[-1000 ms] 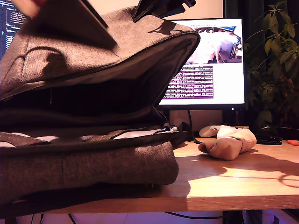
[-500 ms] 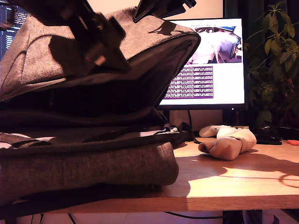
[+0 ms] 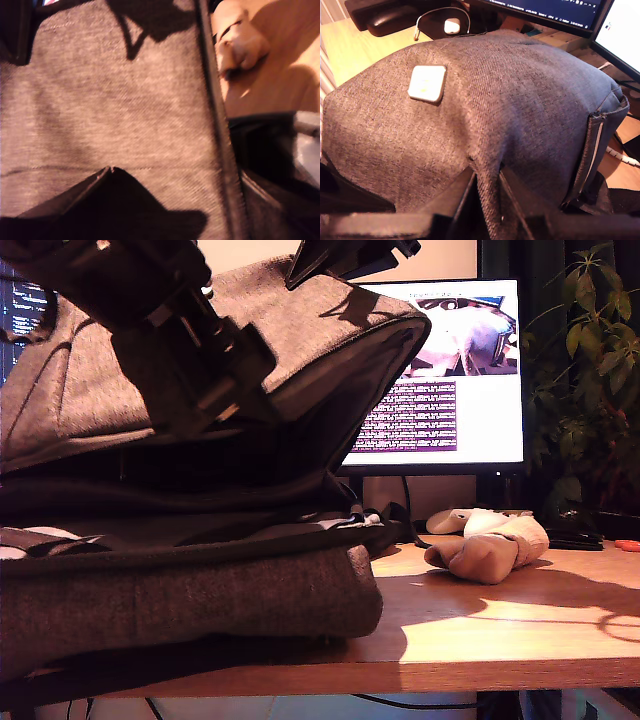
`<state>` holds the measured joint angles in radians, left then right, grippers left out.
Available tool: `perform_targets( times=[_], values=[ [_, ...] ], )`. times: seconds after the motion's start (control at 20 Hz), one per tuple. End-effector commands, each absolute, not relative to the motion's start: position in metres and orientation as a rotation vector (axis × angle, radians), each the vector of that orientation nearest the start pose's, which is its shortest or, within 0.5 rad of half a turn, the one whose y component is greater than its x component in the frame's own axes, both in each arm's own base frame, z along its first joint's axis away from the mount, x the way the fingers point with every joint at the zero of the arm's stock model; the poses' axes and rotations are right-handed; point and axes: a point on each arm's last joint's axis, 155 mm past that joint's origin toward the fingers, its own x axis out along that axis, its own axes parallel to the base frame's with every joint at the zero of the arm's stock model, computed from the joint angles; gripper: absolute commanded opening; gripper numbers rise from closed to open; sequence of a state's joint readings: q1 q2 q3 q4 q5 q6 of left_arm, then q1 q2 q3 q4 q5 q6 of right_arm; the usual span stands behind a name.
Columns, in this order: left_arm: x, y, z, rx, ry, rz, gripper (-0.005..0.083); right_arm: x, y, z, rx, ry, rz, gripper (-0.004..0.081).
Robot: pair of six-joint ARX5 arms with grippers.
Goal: Pack the pair of socks inside the grey Google backpack
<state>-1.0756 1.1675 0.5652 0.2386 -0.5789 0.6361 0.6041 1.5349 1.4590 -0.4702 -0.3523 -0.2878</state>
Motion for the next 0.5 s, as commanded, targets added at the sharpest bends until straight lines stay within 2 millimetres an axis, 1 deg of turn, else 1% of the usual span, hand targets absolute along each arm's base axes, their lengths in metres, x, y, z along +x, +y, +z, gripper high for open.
perform_targets(
  times=[0.0, 0.15, 0.2, 0.25, 0.35, 0.4, 0.45],
  values=[
    [0.256, -0.277, 0.177, 0.829, 0.099, -0.594, 0.069, 0.346, 0.322, 0.329, -0.317, 0.301, 1.015, -0.0012],
    [0.262, -0.271, 0.176, 0.833, 0.11, -0.565, 0.0692, 0.345, 0.322, 0.329, -0.317, 0.303, 1.016, -0.0012],
    [0.267, -0.265, 0.177, 0.833, 0.117, -0.541, 0.0692, 0.345, 0.322, 0.329, -0.317, 0.303, 1.016, -0.0012],
    [0.276, -0.255, 0.18, 0.831, 0.124, -0.483, 0.0692, 0.345, 0.322, 0.328, -0.317, 0.303, 1.017, -0.0012],
    [0.286, -0.243, 0.187, 0.859, 0.114, -0.417, 0.0685, 0.345, 0.323, 0.328, -0.316, 0.303, 1.021, -0.0012],
    [0.29, -0.236, 0.193, 0.856, 0.108, -0.371, 0.065, 0.345, 0.323, 0.329, -0.316, 0.302, 1.021, -0.0012],
    [0.294, -0.231, 0.2, 0.899, 0.095, -0.333, 0.0595, 0.344, 0.323, 0.329, -0.316, 0.302, 1.022, -0.0012]
  ],
)
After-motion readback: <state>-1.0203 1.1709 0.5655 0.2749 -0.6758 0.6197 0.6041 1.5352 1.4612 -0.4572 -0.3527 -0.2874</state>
